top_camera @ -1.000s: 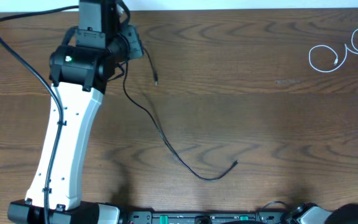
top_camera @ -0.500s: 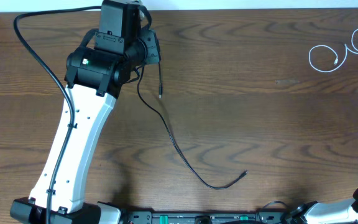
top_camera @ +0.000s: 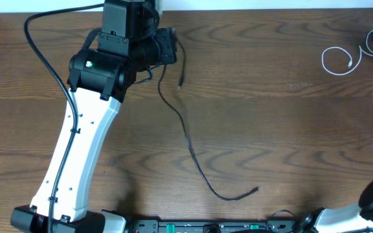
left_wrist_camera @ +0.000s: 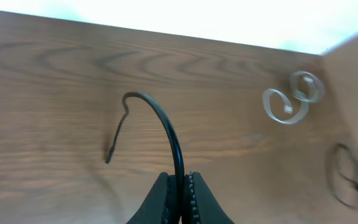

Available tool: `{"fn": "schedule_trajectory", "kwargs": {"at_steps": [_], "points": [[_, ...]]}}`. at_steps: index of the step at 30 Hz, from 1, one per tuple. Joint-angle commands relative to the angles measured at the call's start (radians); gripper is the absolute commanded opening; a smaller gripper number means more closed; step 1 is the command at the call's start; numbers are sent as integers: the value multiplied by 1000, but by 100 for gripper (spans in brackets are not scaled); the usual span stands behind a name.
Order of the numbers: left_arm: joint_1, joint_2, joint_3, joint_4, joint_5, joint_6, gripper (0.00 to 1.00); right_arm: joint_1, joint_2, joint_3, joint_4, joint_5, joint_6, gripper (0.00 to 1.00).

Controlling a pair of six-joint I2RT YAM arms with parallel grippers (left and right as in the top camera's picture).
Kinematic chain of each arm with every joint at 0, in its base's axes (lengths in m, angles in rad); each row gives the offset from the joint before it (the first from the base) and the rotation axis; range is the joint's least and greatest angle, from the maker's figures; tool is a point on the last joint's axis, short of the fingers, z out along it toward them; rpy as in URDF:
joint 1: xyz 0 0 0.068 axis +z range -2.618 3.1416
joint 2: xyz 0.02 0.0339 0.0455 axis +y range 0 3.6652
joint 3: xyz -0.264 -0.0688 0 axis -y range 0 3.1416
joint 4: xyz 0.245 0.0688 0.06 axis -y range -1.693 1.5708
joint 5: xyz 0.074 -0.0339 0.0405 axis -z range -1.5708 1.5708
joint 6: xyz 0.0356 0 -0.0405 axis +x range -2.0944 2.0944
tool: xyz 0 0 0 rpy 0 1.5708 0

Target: Untangle cables

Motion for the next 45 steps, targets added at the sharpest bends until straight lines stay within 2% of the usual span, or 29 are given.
{"fn": "schedule_trajectory", "kwargs": {"at_steps": [1,4,7,13,19,22,27,36,41,45], "points": [[-2,-2,-10,11,154,13,7,136,-10,8,-2,-113,-72,99],[-2,-2,-10,44,198,12,7,267,-10,8,-2,-109,-103,99],[-1,-2,-10,117,200,-69,7,400,-10,8,-2,-88,-171,99],[-2,-2,-10,344,200,-428,8,686,-6,6,5,204,-170,99],[-1,-2,-10,421,199,-655,8,819,22,6,32,235,-219,97],[0,-2,-10,436,196,-725,7,860,54,6,39,232,-230,96],[0,-2,-10,462,195,-748,8,911,138,6,50,134,-249,88],[0,-2,-10,468,135,-746,8,959,212,6,51,70,-275,84],[6,-2,-10,468,135,-747,8,884,212,6,77,60,-262,83],[13,-2,-10,468,135,-747,8,800,212,6,77,-63,-270,80]]}}
